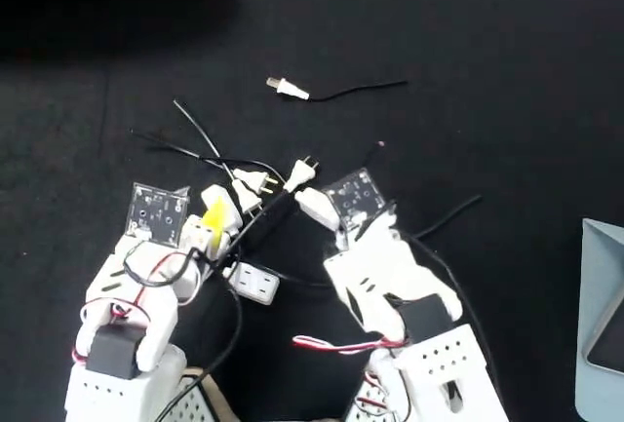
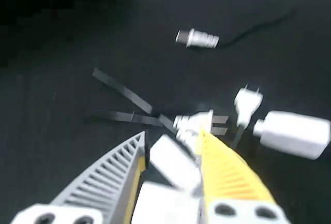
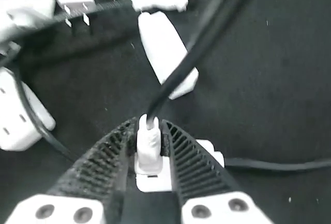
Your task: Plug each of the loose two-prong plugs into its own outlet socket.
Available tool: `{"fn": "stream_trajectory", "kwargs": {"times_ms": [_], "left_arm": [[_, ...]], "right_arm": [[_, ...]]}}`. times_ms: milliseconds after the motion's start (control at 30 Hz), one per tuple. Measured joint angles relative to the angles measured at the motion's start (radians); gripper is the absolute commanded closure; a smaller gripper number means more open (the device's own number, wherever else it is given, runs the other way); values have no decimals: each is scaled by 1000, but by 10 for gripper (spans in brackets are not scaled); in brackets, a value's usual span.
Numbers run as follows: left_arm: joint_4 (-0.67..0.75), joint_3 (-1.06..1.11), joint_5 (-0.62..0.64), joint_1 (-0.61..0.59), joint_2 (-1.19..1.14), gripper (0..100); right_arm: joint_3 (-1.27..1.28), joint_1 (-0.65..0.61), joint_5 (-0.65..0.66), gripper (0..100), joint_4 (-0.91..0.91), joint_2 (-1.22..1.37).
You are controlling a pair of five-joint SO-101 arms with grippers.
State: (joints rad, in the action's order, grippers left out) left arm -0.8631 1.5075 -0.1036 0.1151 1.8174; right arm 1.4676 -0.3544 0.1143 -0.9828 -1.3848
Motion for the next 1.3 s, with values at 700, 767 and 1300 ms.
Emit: {"fn": "stream_trajectory", "kwargs": {"times_ms": [700,767,1300], "left_arm": [[133,0,21,376,0,841],[91,-8,-6,413,3,841],[11,-41,89,184,2,841]], "right_arm": [[-97,-331,-80,987,0,0],[-97,-336,-80,987,0,0],[-97,-201,-78,986,-127,0]]}}
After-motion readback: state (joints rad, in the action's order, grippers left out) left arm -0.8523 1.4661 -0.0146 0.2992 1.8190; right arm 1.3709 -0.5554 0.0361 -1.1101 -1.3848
